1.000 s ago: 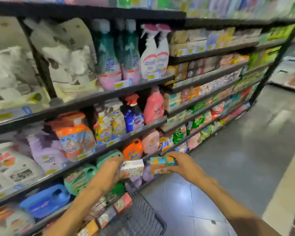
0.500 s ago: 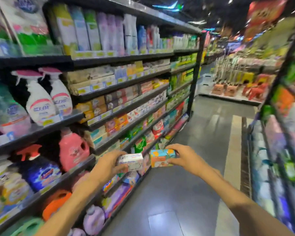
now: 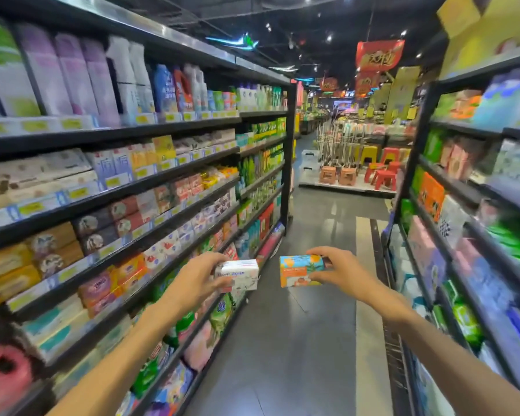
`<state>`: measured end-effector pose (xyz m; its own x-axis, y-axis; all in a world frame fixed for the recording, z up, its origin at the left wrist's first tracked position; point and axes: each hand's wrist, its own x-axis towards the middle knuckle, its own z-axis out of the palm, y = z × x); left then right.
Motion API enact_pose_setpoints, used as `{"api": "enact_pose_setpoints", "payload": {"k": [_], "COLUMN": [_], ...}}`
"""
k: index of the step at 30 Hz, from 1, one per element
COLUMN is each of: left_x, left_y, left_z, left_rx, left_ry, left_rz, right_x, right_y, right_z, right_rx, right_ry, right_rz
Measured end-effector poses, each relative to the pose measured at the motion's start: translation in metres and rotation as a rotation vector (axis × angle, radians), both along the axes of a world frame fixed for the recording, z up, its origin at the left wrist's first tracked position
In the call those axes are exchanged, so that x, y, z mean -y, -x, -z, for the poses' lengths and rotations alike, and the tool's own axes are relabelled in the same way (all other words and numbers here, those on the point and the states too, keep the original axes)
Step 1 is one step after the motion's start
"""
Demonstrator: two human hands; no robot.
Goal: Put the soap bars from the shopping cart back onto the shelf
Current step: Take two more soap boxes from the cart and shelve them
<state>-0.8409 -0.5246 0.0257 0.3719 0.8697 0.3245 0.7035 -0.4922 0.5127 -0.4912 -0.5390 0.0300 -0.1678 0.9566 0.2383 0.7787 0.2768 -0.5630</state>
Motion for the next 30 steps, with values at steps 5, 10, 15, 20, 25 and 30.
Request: {"api": "enact_pose_setpoints", "payload": {"k": [5,10,15,20,25,30], "left_x": [-0.107,-0.201,-0.279,-0.343,-0.392,-0.420], "left_y": [-0.026,-0.040,-0.042,-0.031,-0.013,0.004], "left_z": [-0.013,-0.016,-0.012,-0.006,-0.005,-0.006], "left_rx": [-0.023,-0.026,-0.029,-0.049,-0.049,-0.040], "left_ry": [-0.056,-0.067,-0.050,-0.076,-0.091,-0.063], "left_rz": [0.031,0.033,-0.005,-0.123,-0.306,-0.532], "right_x": [-0.090,-0.185,-0.273,-0.378,-0.492,-0.583], "right_y": [-0.028,-0.047,-0.050,-0.043,-0.017,0.028], "right_z": [-0.014,-0.023,-0.024,-0.014,-0.012,-0.023], "right_rx": [-0.009,-0.011,-0.004,-0.034,-0.025,0.004], "right_ry": [0.010,-0.010,-0.008,-0.025,-0.014,-0.013], "right_rz": [0.004,0.045,0.017,-0.108,-0.285,-0.468]}}
